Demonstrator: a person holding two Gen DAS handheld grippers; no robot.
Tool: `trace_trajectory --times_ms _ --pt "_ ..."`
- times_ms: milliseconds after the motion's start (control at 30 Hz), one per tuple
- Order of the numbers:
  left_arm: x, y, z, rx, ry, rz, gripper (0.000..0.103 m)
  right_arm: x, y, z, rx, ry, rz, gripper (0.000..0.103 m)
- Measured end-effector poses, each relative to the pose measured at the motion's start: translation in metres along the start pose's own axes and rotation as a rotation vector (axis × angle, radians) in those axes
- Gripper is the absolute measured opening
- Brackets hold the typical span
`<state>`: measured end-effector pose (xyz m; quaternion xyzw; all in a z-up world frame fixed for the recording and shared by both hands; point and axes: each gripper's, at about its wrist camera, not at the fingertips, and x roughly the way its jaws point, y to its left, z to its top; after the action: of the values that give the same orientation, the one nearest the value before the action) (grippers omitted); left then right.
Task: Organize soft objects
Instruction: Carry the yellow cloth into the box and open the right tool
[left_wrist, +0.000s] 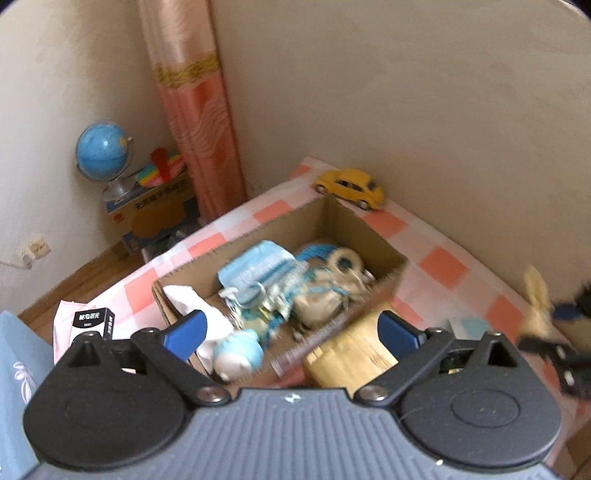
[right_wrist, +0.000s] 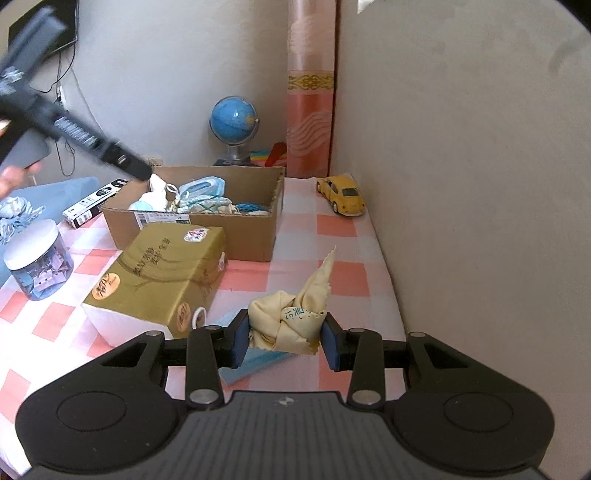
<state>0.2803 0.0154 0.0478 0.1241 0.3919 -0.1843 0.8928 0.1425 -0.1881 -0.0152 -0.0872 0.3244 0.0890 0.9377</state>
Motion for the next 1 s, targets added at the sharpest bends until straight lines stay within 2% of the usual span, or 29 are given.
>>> trace_trajectory --times_ms 200,333,467,600,733,933,967,1000 --pt "-0.026 -0.013 -0.029 0.005 -0.055 -0.051 0.099 0.004 0.009 0.023 -0.047 -0.012 0.011 0.045" --pt "-0.040 -0.017 -0.049 -0.021 -0.099 -0.042 0.102 0.010 0.016 0.044 -0.090 -0.026 0.025 0.045" --pt "-0.052 -0.022 -0.066 -0.048 -0.125 -0.031 0.102 0.022 0.026 0.070 -0.112 -0.040 0.078 0.045" --pt "-0.058 -0.023 -0.077 -0.075 -0.125 -0.041 0.102 0.041 0.040 0.095 -0.127 -0.035 0.140 0.045" --pt "-0.058 -0.028 -0.088 -0.061 -0.112 -0.041 0.102 0.065 0.059 0.114 -0.145 -0.013 0.195 0.045" --pt "-0.060 -0.032 -0.096 -0.063 -0.097 -0.032 0.102 0.099 0.087 0.138 -0.178 0.008 0.232 0.045" --pt "-0.059 -0.031 -0.096 -0.065 -0.098 -0.028 0.102 0.105 0.090 0.141 -0.177 0.010 0.237 0.047" --pt "-0.060 -0.030 -0.096 -0.071 -0.100 -0.024 0.102 0.109 0.093 0.143 -0.178 0.010 0.239 0.055"
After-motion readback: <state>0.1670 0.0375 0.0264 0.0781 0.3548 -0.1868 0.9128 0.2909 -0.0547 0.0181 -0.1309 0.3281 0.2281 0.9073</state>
